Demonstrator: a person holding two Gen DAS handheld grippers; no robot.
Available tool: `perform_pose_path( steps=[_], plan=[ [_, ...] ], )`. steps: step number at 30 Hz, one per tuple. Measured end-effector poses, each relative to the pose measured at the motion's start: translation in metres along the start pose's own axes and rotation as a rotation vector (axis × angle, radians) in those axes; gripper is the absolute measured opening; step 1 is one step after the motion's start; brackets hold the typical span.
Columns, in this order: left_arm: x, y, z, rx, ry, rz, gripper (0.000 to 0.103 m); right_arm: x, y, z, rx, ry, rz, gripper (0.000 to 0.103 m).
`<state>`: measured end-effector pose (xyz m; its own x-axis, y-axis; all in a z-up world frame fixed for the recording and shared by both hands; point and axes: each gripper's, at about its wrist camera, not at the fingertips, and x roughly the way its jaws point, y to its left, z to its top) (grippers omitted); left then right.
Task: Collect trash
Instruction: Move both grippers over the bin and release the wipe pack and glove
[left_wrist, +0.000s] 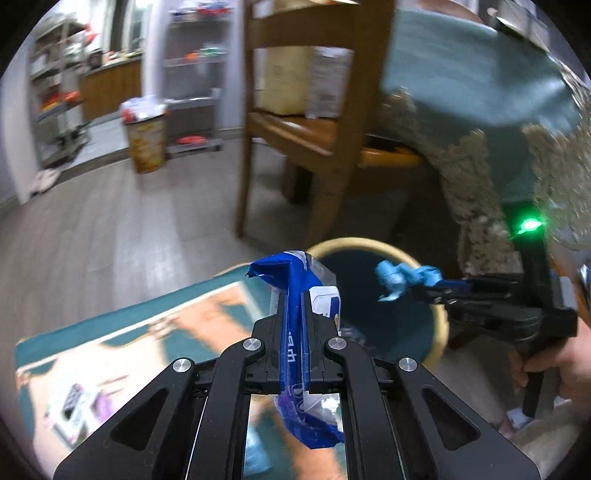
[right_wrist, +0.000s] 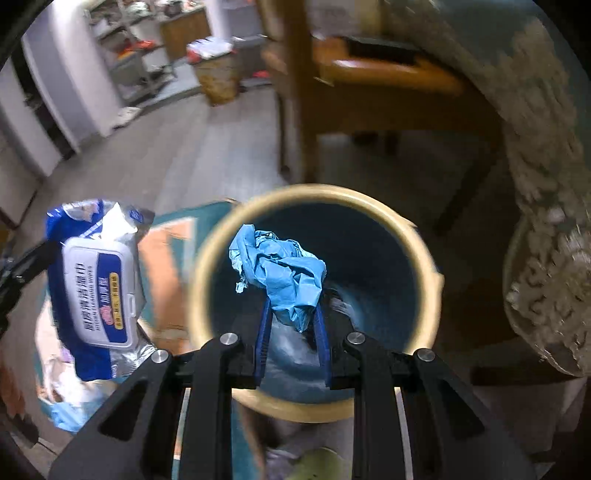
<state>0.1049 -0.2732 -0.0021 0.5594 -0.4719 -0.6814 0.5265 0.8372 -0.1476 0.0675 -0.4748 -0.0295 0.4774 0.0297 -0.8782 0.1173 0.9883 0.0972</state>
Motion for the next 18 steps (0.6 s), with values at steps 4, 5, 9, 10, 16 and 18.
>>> perform_pose_path(
  steps=[4, 5, 9, 10, 16, 18],
  plan=[
    [0.026, -0.024, 0.005, 0.032, -0.005, -0.048, 0.007, 0.006, -0.024, -0.007, -0.009, 0.005, -0.048, 0.021],
    [0.032, -0.026, 0.006, 0.026, -0.004, -0.061, 0.007, 0.007, -0.030, -0.009, -0.007, 0.007, -0.049, 0.021],
    [0.051, -0.034, 0.006, 0.018, 0.002, -0.095, 0.018, 0.011, -0.041, -0.009, -0.003, 0.007, -0.037, 0.028],
    [0.053, -0.036, 0.004, 0.028, 0.008, -0.090, 0.021, 0.010, -0.041, -0.007, -0.004, 0.002, -0.040, 0.032],
    [0.027, -0.026, 0.004, 0.046, -0.017, -0.047, 0.045, 0.007, -0.026, -0.002, -0.014, -0.007, -0.019, 0.038],
    [0.008, -0.016, 0.003, 0.038, -0.034, -0.022, 0.051, 0.003, -0.016, 0.002, -0.025, -0.017, -0.010, 0.043]
  ],
)
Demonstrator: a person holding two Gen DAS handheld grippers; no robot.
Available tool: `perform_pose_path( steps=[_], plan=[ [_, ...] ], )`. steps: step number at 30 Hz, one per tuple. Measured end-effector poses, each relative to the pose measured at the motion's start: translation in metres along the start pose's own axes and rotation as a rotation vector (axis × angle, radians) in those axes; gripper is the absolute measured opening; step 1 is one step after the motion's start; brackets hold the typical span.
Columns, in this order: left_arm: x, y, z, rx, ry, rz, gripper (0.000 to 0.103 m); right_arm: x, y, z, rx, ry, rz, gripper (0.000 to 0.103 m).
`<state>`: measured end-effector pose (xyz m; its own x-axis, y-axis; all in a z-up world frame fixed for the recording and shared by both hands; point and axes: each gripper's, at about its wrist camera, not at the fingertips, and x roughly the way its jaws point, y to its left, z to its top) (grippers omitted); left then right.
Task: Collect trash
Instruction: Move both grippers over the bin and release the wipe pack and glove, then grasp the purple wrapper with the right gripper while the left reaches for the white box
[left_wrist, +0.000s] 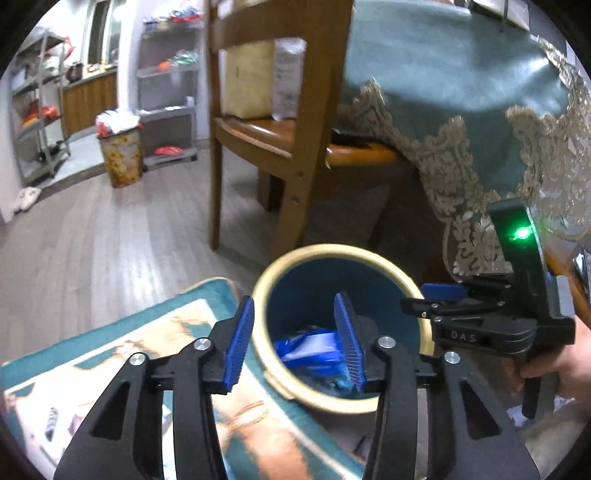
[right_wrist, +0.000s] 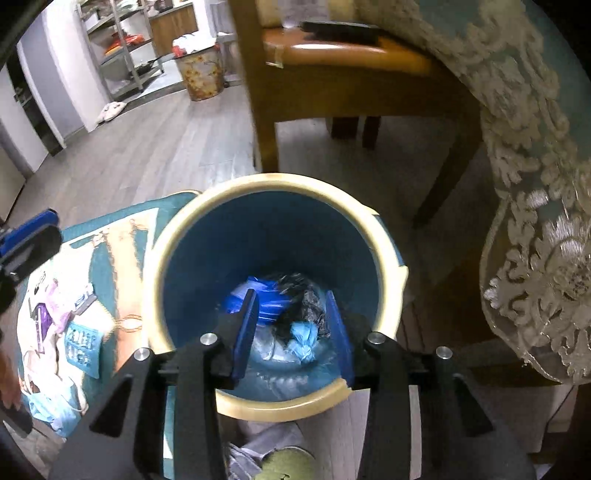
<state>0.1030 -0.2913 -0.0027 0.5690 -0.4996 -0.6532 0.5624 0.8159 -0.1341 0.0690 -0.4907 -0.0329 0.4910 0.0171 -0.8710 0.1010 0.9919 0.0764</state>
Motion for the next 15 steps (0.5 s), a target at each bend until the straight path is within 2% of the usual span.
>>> perform_pose_path(
  steps=[9, 15],
  plan=[
    [-0.092, 0.047, -0.020, -0.019, -0.032, 0.134, 0.072, -0.034, 0.082, 0.009, -0.050, -0.091, 0.100, 0.063],
    [-0.143, 0.103, -0.048, -0.110, -0.009, 0.243, 0.079, -0.041, 0.149, 0.003, -0.070, -0.087, 0.193, 0.076]
  ],
)
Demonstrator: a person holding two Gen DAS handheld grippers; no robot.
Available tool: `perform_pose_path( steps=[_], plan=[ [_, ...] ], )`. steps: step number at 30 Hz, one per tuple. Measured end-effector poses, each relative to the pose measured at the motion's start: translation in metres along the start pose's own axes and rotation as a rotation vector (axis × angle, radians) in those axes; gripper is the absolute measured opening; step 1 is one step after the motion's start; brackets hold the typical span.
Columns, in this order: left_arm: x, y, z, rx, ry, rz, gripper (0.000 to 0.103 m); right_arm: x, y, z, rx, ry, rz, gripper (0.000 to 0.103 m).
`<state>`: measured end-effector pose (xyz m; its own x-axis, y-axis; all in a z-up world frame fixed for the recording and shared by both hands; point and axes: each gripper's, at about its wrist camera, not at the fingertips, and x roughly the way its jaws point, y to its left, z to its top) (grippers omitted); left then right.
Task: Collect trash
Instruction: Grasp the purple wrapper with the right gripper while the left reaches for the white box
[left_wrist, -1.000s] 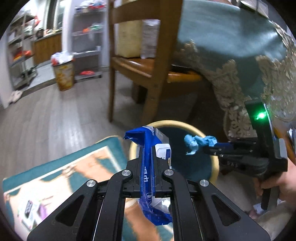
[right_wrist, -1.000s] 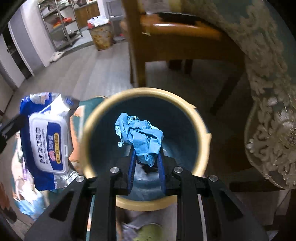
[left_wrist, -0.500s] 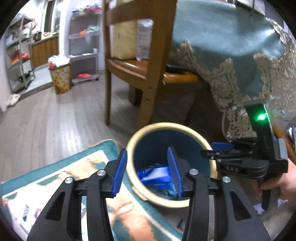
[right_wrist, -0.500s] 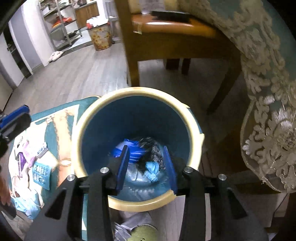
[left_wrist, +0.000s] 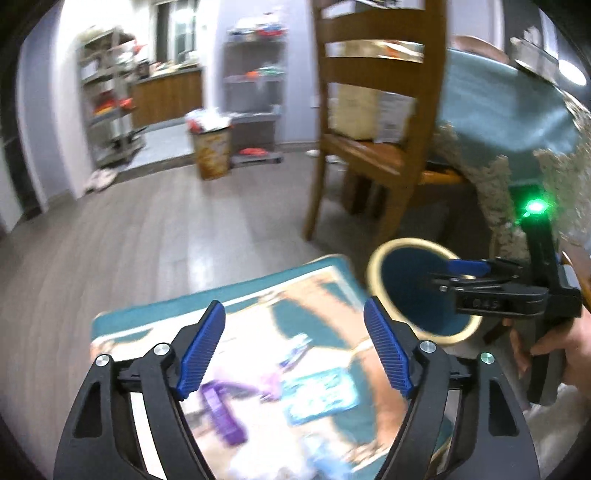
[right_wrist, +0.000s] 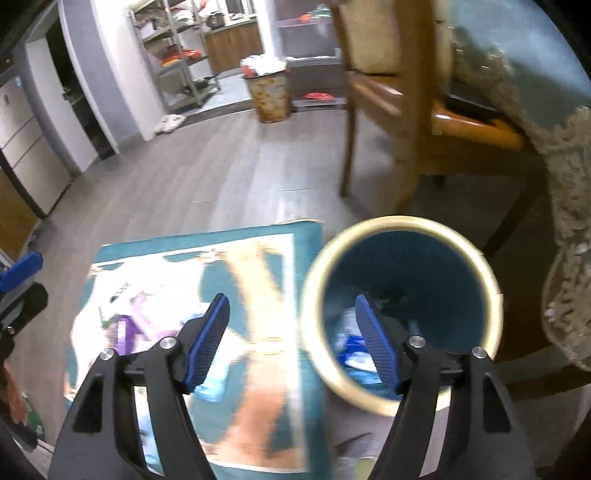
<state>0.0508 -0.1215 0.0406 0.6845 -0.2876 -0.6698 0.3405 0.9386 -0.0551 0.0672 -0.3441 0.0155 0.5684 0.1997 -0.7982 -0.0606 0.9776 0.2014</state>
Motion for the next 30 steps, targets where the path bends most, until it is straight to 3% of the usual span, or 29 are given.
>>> perform_pose_path(
  steps=[9, 14, 20, 30],
  plan=[
    [-0.010, 0.129, -0.036, -0.256, 0.052, 0.153, 0.084, 0.037, 0.086, -0.012, -0.142, 0.065, 0.028, 0.082],
    [0.008, 0.171, -0.054, -0.314, 0.107, 0.206, 0.084, 0.067, 0.115, -0.023, -0.248, 0.089, 0.034, 0.083],
    [0.035, 0.184, -0.064, -0.278, 0.172, 0.223, 0.084, 0.101, 0.150, -0.035, -0.430, 0.132, 0.077, 0.083],
    [0.079, 0.183, -0.085, -0.180, 0.305, 0.179, 0.084, 0.148, 0.188, -0.046, -0.582, 0.225, 0.140, 0.079]
  ],
)
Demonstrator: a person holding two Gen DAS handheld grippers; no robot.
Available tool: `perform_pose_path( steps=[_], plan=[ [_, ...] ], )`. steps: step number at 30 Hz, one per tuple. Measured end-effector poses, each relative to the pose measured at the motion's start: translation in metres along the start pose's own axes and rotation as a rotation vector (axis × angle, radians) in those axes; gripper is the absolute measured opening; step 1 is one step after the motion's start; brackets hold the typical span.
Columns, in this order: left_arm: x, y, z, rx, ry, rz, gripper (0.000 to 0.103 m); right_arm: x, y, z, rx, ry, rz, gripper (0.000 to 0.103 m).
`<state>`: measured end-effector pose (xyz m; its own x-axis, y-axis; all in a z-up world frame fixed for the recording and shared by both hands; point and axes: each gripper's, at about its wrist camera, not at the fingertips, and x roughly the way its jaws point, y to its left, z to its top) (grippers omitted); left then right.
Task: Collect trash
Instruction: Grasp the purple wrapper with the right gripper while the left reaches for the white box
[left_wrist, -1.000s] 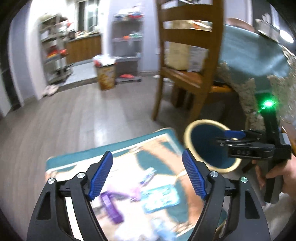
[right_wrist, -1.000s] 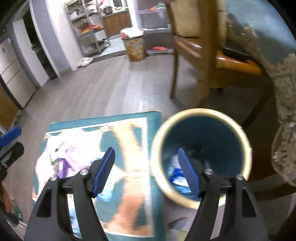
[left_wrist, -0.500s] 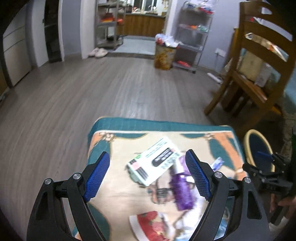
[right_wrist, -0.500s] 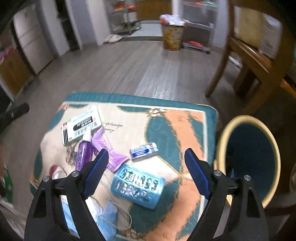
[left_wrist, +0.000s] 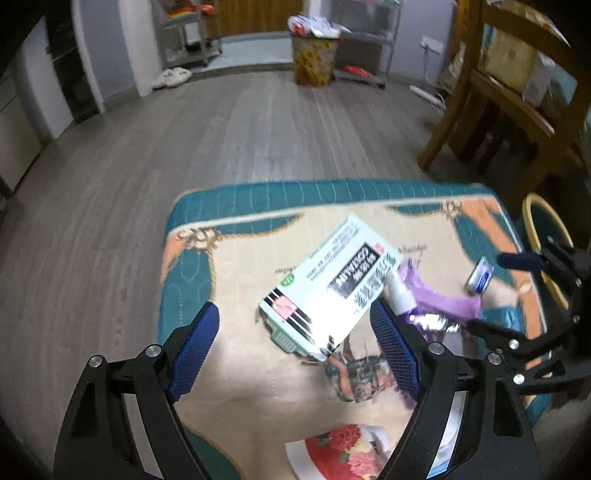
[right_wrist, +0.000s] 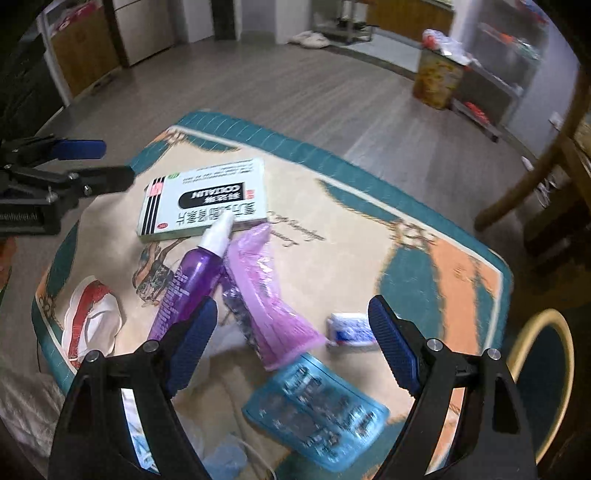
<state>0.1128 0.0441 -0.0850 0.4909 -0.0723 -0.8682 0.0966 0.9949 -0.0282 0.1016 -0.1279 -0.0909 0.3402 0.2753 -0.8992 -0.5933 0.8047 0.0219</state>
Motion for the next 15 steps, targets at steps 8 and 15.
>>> perform_pose_path(
  steps=[8, 15],
  plan=[
    [0.035, -0.016, 0.006, 0.131, 0.066, -0.028, 0.084, 0.028, -0.002, 0.002, 0.009, 0.104, 0.064, 0.014],
    [0.064, -0.035, 0.011, 0.323, 0.117, -0.061, 0.086, -0.009, -0.037, -0.003, 0.156, 0.023, 0.133, 0.012]
  ],
)
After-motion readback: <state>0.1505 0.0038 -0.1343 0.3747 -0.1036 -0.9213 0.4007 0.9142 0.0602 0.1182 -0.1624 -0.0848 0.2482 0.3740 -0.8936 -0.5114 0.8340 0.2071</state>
